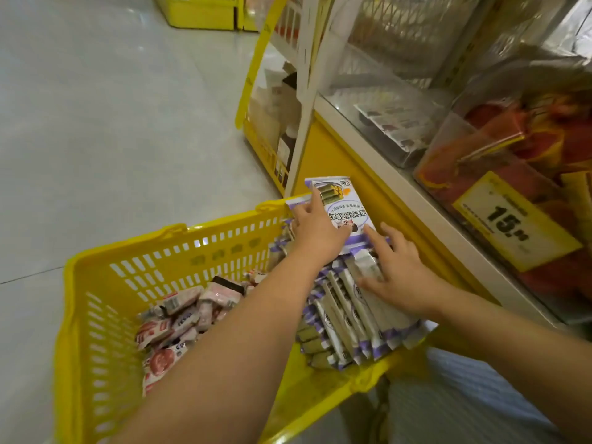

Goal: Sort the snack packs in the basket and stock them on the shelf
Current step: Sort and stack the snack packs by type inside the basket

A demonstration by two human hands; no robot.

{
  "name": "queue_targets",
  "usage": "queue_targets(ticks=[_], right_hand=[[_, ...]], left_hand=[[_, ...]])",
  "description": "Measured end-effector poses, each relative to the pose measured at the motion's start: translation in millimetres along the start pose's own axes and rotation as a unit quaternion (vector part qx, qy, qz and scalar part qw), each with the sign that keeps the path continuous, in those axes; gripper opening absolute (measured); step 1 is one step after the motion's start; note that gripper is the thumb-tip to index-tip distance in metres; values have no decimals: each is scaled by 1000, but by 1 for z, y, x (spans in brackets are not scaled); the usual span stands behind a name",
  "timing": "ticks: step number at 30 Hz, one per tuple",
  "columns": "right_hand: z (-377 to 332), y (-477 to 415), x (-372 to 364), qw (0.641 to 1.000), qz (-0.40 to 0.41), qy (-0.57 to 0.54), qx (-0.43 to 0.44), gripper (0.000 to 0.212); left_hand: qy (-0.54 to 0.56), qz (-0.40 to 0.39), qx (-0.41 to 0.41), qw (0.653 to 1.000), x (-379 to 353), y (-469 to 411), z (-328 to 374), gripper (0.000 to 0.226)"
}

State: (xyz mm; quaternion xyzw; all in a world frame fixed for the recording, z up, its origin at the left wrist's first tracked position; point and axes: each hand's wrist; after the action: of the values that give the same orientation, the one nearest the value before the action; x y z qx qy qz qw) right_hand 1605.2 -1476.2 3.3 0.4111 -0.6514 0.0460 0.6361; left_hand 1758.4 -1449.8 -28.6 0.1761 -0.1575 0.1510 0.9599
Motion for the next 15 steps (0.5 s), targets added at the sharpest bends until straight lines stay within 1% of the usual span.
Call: queue_targets(ticks=[3, 5, 7, 9, 12, 15], right_hand=[[-5, 3, 6, 999, 40, 3, -14, 77], [-11, 6, 10, 996, 86, 35, -16, 73], [-17, 6, 15, 989, 133, 70, 5, 72], [-25, 1, 21, 983, 159, 91, 24, 73], [-35, -14, 23, 985, 137, 99, 23, 74], [-35, -23, 15, 989, 112, 92, 17, 71]], left_hand=[[9, -44, 2, 999, 11, 8, -7, 84], [17, -62, 5, 998, 23, 17, -15, 72], [27, -55, 6, 998, 36, 28, -24, 65], [29, -40, 12, 999, 49, 38, -36, 56], [22, -21, 34, 999, 69, 52, -54, 51], [-15, 2, 42, 999, 90, 64, -73, 47]])
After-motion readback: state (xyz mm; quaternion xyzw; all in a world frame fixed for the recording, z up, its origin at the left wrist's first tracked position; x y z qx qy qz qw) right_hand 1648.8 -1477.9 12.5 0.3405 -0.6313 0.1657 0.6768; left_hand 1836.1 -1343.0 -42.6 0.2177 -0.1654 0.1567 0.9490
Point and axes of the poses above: each hand's wrist, its own y-axis away from the middle knuckle, its own x-axis out of the back of the hand, z = x × y, and after that the axes turned 11 degrees about -z, right-handed
